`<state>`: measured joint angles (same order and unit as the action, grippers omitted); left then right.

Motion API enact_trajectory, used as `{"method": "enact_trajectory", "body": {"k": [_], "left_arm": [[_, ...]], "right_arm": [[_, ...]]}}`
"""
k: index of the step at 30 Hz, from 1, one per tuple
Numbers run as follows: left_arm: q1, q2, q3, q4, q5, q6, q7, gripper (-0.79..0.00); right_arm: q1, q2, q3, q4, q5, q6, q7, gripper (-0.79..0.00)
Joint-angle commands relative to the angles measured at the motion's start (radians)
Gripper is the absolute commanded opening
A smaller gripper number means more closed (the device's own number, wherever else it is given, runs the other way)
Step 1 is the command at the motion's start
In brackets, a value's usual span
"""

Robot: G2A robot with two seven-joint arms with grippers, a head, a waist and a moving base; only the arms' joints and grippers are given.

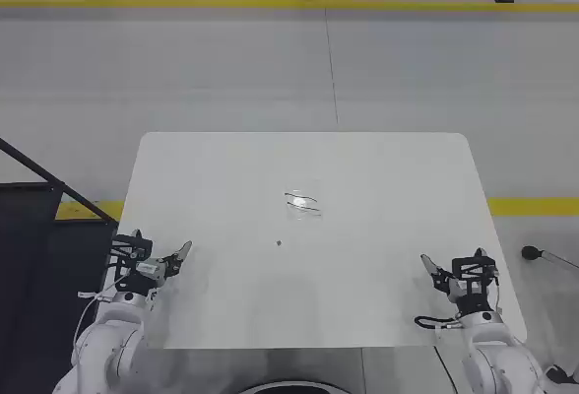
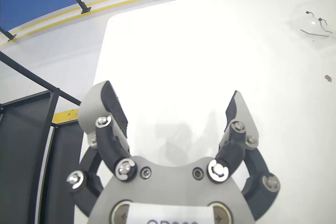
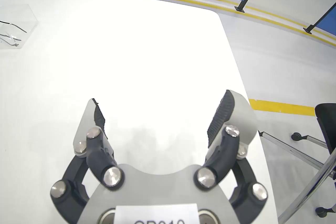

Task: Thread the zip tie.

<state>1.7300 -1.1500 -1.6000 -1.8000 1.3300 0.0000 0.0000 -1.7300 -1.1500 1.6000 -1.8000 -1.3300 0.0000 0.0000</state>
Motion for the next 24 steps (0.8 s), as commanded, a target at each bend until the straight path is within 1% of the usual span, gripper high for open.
{"method": "enact_trajectory", "body": {"k": [1,20,21,22,24], "left_arm": [[0.0,0.0,0.0,0.0,0.0,0.0,0.0,0.0],[0.0,0.0,0.0,0.0,0.0,0.0,0.0,-0.001],[-0.004,-0.001,-0.004,0.005,0.015,0.024,0.012,0.0],[-0.006,-0.003,0.005,0.016,0.037,0.055,0.032,0.0],[-0.021,-0.008,0.033,0.024,0.013,0.041,0.035,0.0]], "right_arm": [[0.0,0.0,0.0,0.0,0.0,0.0,0.0,-0.001],[0.0,0.0,0.0,0.0,0.0,0.0,0.0,0.0],[0.0,0.0,0.0,0.0,0.0,0.0,0.0,0.0],[0.0,0.0,0.0,0.0,0.0,0.0,0.0,0.0],[0.0,0.0,0.0,0.0,0.0,0.0,0.0,0.0]]}}
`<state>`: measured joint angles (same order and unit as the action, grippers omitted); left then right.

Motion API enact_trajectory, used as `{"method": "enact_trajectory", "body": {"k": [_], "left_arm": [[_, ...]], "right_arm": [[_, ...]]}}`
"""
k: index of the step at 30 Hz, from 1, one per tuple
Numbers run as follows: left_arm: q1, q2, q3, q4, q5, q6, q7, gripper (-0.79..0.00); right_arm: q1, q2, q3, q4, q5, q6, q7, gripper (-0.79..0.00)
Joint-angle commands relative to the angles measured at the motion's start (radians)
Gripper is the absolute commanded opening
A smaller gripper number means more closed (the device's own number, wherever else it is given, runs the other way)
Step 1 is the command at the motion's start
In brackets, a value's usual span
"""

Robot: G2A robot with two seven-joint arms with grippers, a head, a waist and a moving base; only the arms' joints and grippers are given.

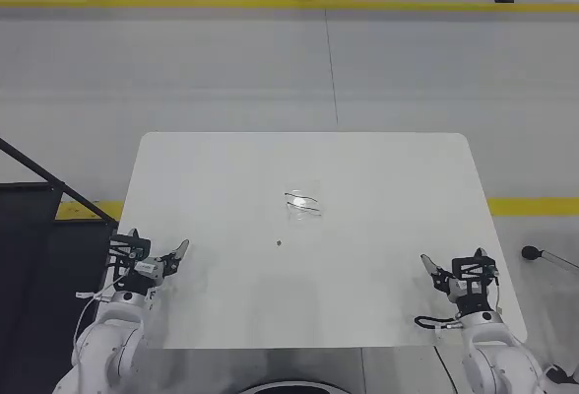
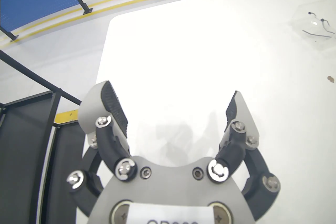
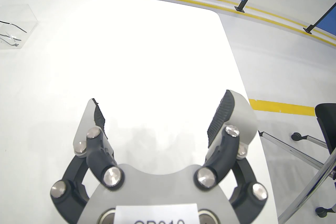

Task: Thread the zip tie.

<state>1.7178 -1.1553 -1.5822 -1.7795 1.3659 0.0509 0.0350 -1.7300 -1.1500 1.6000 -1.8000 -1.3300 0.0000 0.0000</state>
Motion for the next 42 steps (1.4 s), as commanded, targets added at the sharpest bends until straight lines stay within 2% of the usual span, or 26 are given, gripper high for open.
{"method": "enact_trajectory", "body": {"k": [1,6,10,18,21,33,35,42], "left_arm": [[-0.02,-0.004,0.024,0.004,-0.037,-0.022,-0.007,0.0],[-0.088,-0.006,0.048,-0.003,-0.096,-0.112,-0.069,0.0],[-0.167,-0.008,0.046,0.004,-0.241,-0.208,-0.156,0.0],[-0.39,-0.012,0.083,0.135,-0.59,-0.363,-0.423,0.0],[-0.449,-0.01,0.102,0.155,-0.575,-0.331,-0.54,0.0],[-0.454,-0.01,0.103,0.152,-0.572,-0.328,-0.545,0.0],[-0.447,-0.013,0.104,0.176,-0.668,-0.324,-0.558,0.0],[-0.546,-0.027,0.13,0.246,-0.984,-0.272,-0.648,0.0]], "right_arm": [[0.0,0.0,0.0,0.0,0.0,0.0,0.0,0.0],[0.0,0.0,0.0,0.0,0.0,0.0,0.0,0.0],[0.0,0.0,0.0,0.0,0.0,0.0,0.0,0.0],[0.0,0.0,0.0,0.0,0.0,0.0,0.0,0.0],[0.0,0.0,0.0,0.0,0.0,0.0,0.0,0.0],[0.0,0.0,0.0,0.0,0.0,0.0,0.0,0.0],[0.0,0.0,0.0,0.0,0.0,0.0,0.0,0.0],[0.0,0.0,0.0,0.0,0.0,0.0,0.0,0.0]]}}
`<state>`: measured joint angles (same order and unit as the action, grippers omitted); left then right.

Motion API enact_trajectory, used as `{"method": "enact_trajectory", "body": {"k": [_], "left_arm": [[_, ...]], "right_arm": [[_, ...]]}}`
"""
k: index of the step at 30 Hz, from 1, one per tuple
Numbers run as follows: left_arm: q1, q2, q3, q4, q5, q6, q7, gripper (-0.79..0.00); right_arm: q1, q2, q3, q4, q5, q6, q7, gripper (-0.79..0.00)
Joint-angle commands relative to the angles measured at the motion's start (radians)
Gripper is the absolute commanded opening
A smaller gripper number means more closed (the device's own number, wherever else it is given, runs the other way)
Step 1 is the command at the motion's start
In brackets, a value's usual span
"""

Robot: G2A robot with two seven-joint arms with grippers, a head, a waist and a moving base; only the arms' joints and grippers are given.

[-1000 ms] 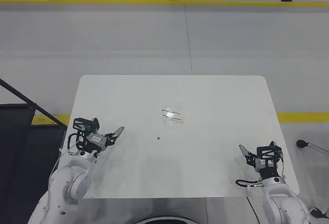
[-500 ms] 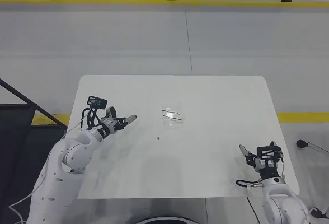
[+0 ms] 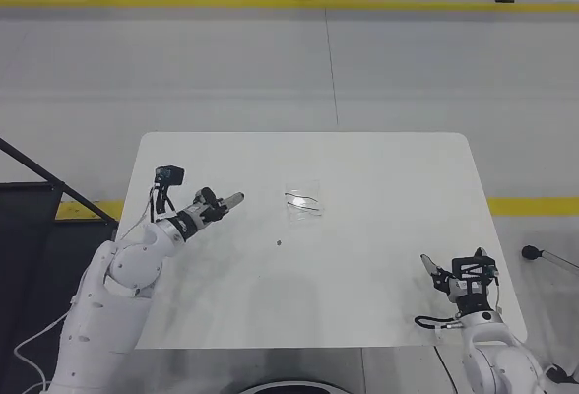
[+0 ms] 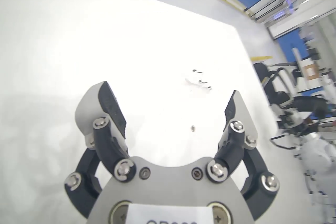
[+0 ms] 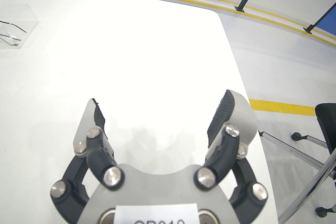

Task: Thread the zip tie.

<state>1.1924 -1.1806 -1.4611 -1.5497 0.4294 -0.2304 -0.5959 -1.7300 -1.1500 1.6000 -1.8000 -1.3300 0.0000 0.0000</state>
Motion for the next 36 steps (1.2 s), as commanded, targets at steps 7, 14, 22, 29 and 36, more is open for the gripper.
{"method": "enact_trajectory", "body": {"k": [7,14,22,29,36], "left_arm": [[-0.192,-0.018,0.092,0.183,-0.236,0.076,-0.175,0.0],[-0.355,-0.039,0.194,0.365,-0.364,0.046,-0.331,0.0],[-0.384,-0.043,0.211,0.401,-0.369,0.052,-0.342,0.0],[-0.378,-0.044,0.218,0.414,-0.363,0.079,-0.31,0.0],[-0.441,-0.062,0.286,0.495,-0.373,0.102,-0.298,-0.086]], "right_arm": [[0.0,0.0,0.0,0.0,0.0,0.0,0.0,0.0],[0.0,0.0,0.0,0.0,0.0,0.0,0.0,0.0],[0.0,0.0,0.0,0.0,0.0,0.0,0.0,0.0],[0.0,0.0,0.0,0.0,0.0,0.0,0.0,0.0],[0.0,0.0,0.0,0.0,0.0,0.0,0.0,0.0]]}}
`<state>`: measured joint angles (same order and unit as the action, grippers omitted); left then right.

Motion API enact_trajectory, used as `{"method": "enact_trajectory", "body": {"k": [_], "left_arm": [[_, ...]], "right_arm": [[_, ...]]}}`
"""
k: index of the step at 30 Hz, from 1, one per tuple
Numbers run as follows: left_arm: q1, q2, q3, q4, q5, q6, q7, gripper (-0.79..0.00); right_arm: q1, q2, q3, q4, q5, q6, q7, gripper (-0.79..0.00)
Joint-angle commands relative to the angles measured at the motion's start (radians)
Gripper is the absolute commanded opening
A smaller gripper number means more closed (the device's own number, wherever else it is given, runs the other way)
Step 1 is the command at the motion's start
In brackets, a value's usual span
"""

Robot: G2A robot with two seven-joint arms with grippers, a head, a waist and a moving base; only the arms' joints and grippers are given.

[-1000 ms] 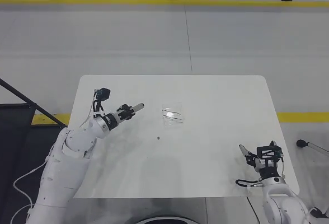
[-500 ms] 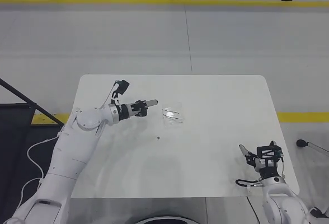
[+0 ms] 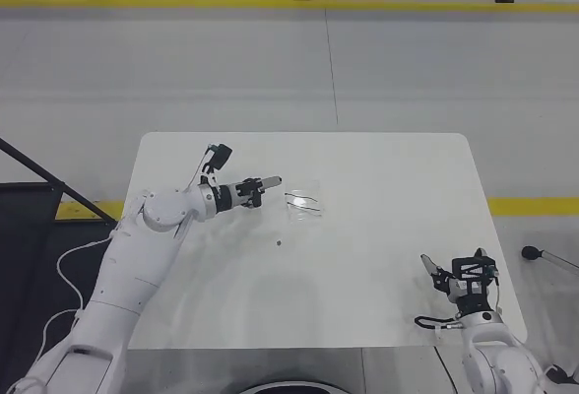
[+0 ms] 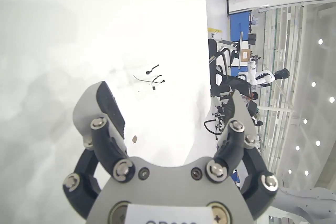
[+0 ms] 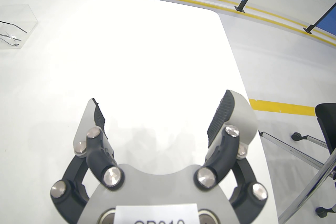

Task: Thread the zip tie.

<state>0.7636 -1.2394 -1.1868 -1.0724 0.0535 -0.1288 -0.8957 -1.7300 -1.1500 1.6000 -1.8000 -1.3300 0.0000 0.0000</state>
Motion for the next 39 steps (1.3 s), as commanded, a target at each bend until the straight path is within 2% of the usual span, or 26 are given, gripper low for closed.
{"method": "enact_trajectory", "body": {"k": [1,15,22,39], "left_arm": [[-0.023,-0.006,0.021,0.035,0.001,0.0,0.003,-0.099],[-0.141,-0.05,0.132,0.227,-0.026,-0.026,0.011,-0.394],[-0.176,-0.069,0.169,0.294,-0.042,-0.045,0.013,-0.443],[-0.24,-0.104,0.218,0.415,-0.063,-0.064,0.009,-0.456]], "right_arm": [[0.0,0.0,0.0,0.0,0.0,0.0,0.0,0.0],[0.0,0.0,0.0,0.0,0.0,0.0,0.0,0.0],[0.0,0.0,0.0,0.0,0.0,0.0,0.0,0.0],[0.0,0.0,0.0,0.0,0.0,0.0,0.0,0.0]]}}
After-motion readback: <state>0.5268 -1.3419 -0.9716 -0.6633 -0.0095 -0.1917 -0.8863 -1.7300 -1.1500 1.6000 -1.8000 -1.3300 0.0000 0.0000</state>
